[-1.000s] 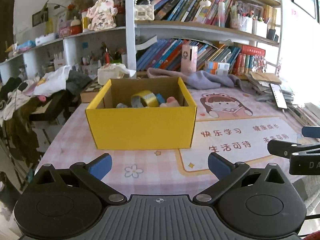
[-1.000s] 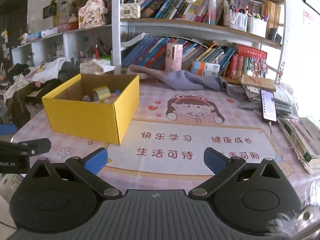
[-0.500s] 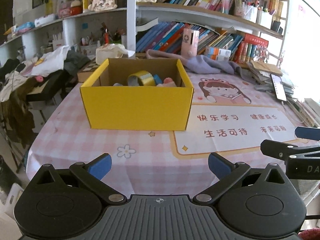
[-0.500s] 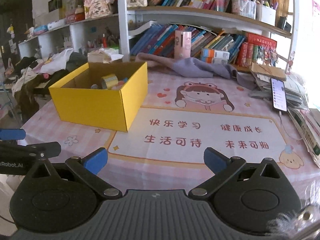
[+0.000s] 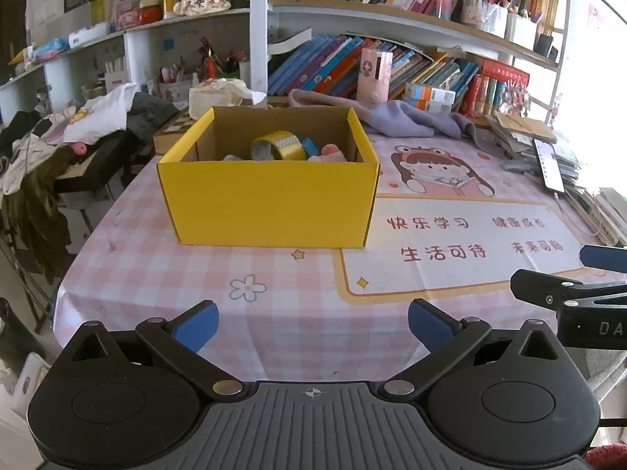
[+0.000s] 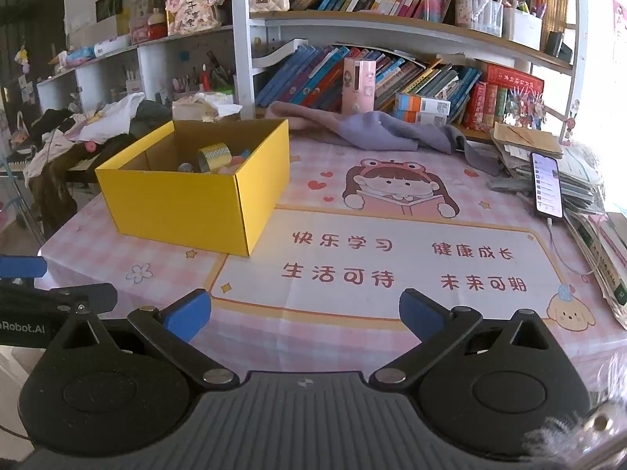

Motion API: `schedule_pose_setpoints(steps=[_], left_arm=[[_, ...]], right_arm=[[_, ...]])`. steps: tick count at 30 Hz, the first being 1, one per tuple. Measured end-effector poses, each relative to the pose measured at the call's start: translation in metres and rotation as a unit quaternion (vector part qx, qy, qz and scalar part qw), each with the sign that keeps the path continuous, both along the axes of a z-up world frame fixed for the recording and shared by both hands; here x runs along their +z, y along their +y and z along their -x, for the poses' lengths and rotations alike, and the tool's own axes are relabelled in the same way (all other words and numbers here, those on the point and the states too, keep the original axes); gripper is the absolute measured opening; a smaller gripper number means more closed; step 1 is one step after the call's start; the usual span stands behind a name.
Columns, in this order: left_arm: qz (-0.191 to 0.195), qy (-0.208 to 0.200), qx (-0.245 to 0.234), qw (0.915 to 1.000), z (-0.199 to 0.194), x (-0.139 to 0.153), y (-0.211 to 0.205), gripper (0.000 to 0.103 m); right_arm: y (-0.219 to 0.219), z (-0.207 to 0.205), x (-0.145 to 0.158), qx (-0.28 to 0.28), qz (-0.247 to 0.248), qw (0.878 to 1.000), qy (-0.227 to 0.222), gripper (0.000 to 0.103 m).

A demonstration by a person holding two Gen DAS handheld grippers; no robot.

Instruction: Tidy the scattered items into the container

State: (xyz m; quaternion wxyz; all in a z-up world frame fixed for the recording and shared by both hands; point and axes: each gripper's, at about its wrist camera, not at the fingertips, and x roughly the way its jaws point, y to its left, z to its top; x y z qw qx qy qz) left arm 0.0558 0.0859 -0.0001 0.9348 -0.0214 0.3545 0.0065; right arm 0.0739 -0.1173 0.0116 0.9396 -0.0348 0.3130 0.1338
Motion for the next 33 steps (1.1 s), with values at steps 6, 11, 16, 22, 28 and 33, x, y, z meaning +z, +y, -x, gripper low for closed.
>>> schedule_pose_setpoints(steps=[6,11,16,22,28,33], left_arm=[[-0.004,0.015,-0.007,0.9999,-0.005,-0.004,-0.001,0.103],[-0.009,0.024,-0.019,0.9995,-0.007,-0.008,-0.006,0.103],[-0.016,0.027,-0.036,0.9988,-0.009,-0.010,-0.011,0.103],[-0.015,0.030,-0.043,0.9985,-0.012,-0.010,-0.011,0.103],[-0.015,0.036,-0.046,0.9982,-0.015,-0.013,-0.009,0.103],[-0.012,0.035,-0.052,0.9980,-0.015,-0.013,-0.008,0.103]], right_arm=[[0.003,-0.003,-0.004,-0.008,0.015,1.000,0.010,0.103],[0.006,-0.003,-0.007,-0.013,0.029,0.999,0.021,0.103],[0.005,-0.001,-0.009,-0.017,0.034,0.999,0.025,0.103],[0.002,-0.002,-0.010,-0.029,0.032,0.999,0.032,0.103],[0.002,-0.002,-0.010,-0.030,0.031,0.999,0.032,0.103],[0.002,-0.003,-0.009,-0.030,0.031,0.999,0.033,0.103]])
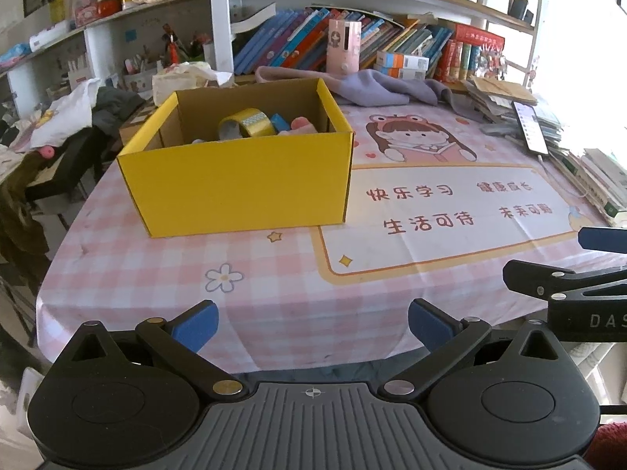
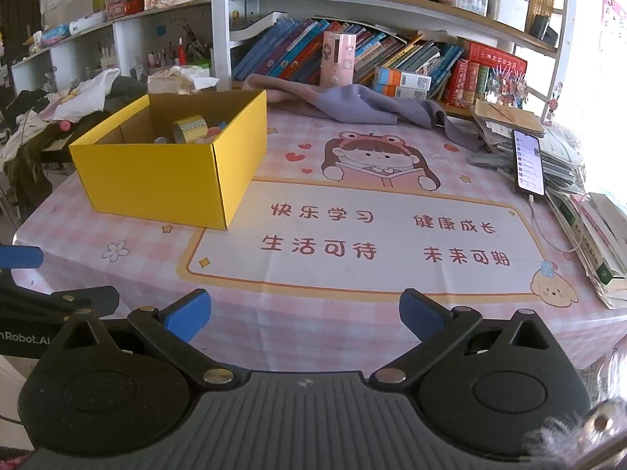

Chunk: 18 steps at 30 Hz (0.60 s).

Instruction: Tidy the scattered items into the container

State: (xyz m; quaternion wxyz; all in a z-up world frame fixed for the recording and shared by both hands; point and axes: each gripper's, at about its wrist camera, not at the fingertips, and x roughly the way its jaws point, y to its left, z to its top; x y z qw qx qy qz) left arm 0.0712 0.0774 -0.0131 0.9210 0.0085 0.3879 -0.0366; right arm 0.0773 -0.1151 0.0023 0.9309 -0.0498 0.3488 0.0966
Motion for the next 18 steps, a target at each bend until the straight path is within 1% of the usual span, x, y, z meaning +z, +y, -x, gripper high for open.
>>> schedule_pose_setpoints(steps=[18], left_arm=[[0.002,0.002,-0.003,1.0000,-0.0004,-0.0008,-0.0015,0.103]], right_arm=[[0.0024,-0.0029,-0.0029,0.002,0.003,1.000,0.008,0.103]])
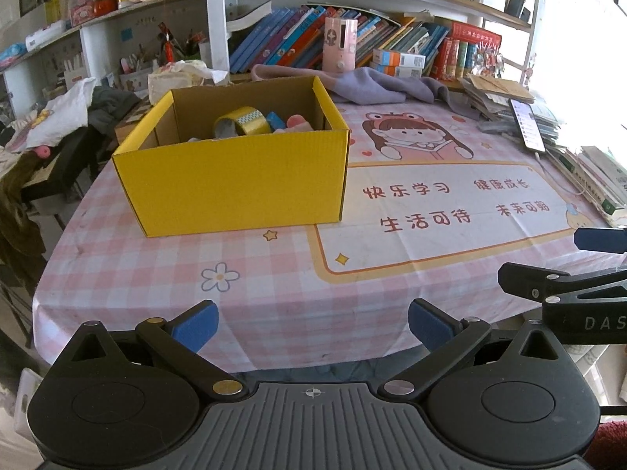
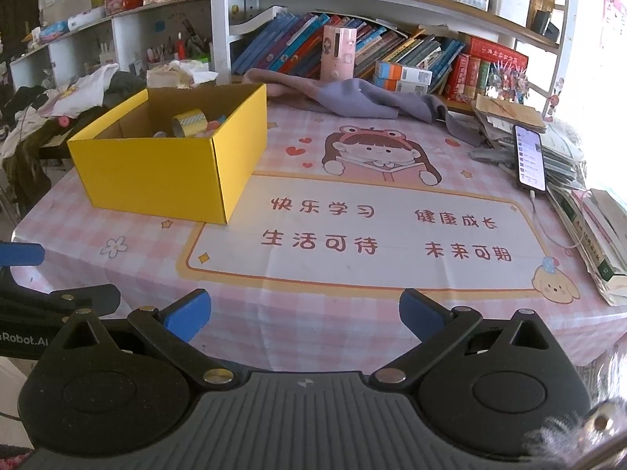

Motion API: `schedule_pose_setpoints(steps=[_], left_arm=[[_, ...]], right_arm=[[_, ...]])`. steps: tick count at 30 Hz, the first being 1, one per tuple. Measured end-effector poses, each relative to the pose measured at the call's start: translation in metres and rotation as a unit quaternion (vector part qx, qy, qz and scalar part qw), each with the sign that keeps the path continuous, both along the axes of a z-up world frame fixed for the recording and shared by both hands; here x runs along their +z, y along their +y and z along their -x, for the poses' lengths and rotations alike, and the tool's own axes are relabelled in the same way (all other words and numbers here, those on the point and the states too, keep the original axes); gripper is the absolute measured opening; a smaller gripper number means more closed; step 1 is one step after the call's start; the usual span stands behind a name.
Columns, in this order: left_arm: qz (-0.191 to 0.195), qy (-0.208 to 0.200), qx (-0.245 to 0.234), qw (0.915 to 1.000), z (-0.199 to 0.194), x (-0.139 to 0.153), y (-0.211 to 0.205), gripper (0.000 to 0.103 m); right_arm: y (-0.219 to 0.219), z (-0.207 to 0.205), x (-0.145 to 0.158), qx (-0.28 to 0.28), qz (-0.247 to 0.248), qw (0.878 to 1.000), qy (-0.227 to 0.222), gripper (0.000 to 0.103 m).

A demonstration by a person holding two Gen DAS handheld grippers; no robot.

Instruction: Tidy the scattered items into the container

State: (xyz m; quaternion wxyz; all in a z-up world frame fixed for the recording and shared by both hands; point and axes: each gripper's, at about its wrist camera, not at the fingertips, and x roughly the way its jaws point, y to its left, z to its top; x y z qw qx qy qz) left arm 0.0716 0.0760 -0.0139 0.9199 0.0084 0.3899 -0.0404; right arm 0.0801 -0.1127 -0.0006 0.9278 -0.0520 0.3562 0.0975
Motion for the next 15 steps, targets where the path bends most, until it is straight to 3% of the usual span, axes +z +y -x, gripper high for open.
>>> schedule_pose_setpoints(steps=[15], left_arm=[[0.006,-0.003,-0.002,1.0000,-0.0003,-0.0007,-0.0036,0.103]], right_arm=[[-0.0036,-0.0036,-0.0021,0.001,-0.002,1.000,0.006,0.103]])
